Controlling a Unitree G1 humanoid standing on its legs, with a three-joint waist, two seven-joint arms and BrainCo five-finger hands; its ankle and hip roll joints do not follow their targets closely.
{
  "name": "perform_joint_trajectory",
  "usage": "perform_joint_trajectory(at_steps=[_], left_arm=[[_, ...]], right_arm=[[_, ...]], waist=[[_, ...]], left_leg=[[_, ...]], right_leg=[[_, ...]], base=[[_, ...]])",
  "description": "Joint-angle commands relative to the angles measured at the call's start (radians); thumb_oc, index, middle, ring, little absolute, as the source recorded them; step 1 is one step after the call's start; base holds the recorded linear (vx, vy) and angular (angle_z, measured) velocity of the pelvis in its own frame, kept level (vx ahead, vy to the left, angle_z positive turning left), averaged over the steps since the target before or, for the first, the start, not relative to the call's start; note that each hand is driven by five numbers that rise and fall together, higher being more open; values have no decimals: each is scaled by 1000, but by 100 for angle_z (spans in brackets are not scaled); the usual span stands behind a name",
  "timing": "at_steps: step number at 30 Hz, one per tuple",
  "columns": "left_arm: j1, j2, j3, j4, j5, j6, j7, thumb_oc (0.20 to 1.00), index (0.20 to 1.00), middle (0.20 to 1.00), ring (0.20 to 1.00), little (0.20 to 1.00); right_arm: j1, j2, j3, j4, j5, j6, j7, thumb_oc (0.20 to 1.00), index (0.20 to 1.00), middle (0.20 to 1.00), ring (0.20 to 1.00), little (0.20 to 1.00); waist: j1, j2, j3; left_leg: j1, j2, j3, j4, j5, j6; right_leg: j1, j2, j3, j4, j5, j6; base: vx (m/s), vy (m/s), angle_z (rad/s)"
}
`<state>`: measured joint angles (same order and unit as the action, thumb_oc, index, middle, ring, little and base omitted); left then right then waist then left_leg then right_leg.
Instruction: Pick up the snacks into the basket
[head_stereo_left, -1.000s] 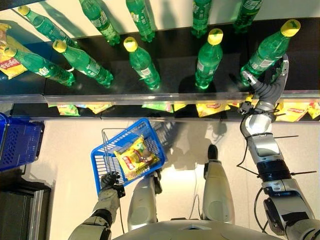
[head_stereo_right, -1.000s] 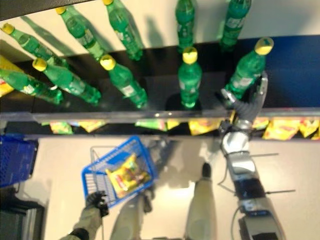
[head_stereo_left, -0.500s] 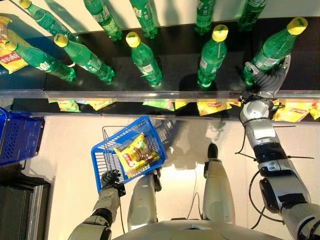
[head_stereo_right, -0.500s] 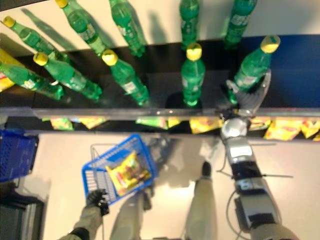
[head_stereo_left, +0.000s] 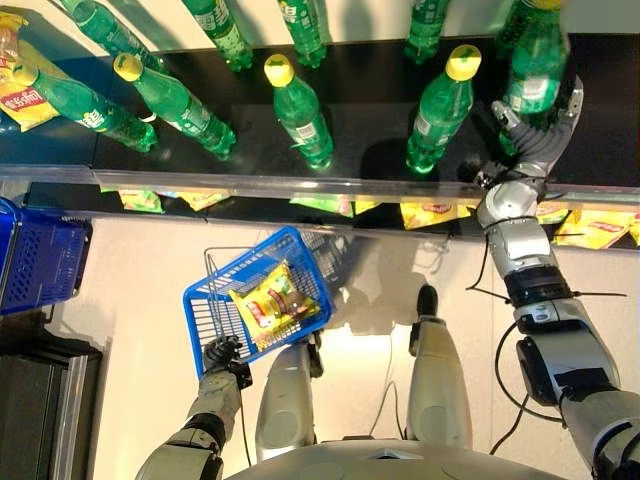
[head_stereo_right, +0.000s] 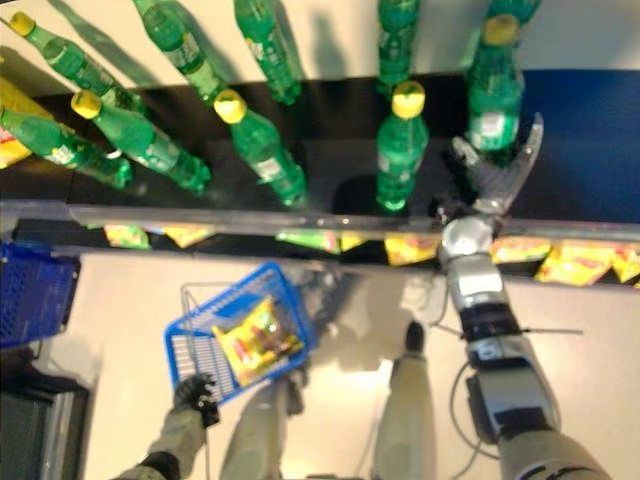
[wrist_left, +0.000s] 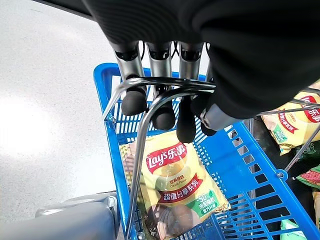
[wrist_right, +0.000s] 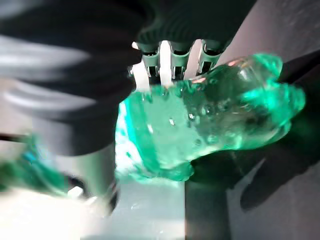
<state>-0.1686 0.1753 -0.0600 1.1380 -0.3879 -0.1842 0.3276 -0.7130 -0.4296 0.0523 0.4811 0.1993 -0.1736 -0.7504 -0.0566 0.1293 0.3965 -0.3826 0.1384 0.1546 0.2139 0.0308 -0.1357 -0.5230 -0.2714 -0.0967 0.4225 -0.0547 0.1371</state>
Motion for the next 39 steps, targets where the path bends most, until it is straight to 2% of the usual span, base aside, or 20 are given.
perform_joint_trajectory(at_steps=[1,10,22,23,24,25,32,39], left_arm=[[22,87,-16,14,-50,-20,31,200,200,200,200,200],[24,85,-8,13,-63,-19,38,200,200,200,200,200],[24,93,7,12,-53,-19,31,200,200,200,200,200],[25,94,6,8,-52,-19,30,200,200,200,200,200],[25,94,6,8,-52,-19,30,200,200,200,200,200],[23,98,7,2,-52,-21,27,200,200,200,200,200],[18,107,22,6,-50,-15,23,200,200,200,200,200],[17,120,39,14,-56,-15,17,200,200,200,200,200]], right_arm=[[-69,-34,-9,-27,0,-64,-6,200,200,200,200,200],[-41,-22,-40,-31,7,-64,-41,200,200,200,200,200],[4,-55,-44,-61,-49,-26,-13,200,200,200,200,200],[6,-59,-41,-63,-60,-17,-9,645,645,645,645,645],[6,-59,-41,-63,-60,-17,-9,645,645,645,645,645],[-10,-78,-33,-57,-87,9,-6,1000,1000,1000,1000,1000],[-58,-115,-9,-105,-150,36,18,1000,1000,1000,1000,1000],[-106,-127,31,-135,-126,23,75,1000,1000,1000,1000,1000]], waist=[[18,-41,-9],[19,-40,-17],[18,-45,-28],[18,-46,-28],[18,-46,-28],[20,-50,-29],[20,-62,-31],[25,-79,-34]], left_leg=[[-8,-14,-30,125,-109,41],[-20,-17,-32,134,-113,42],[-23,-21,-38,132,-111,43],[-24,-21,-40,132,-111,43],[-24,-21,-40,132,-111,43],[-24,-19,-41,131,-108,41],[-28,-17,-45,130,-104,40],[-24,-14,-45,124,-103,39]], right_leg=[[11,7,27,-86,117,25],[3,8,28,-83,118,24],[9,6,25,-86,118,25],[8,6,24,-85,118,24],[8,6,24,-85,118,24],[10,8,21,-87,119,25],[9,13,17,-90,120,23],[12,18,19,-94,119,22]], base=[[0,0,0],[0,0,0],[0,0,0],[0,0,0],[0,0,0],[0,0,0],[-1,-9,4],[0,0,0]])
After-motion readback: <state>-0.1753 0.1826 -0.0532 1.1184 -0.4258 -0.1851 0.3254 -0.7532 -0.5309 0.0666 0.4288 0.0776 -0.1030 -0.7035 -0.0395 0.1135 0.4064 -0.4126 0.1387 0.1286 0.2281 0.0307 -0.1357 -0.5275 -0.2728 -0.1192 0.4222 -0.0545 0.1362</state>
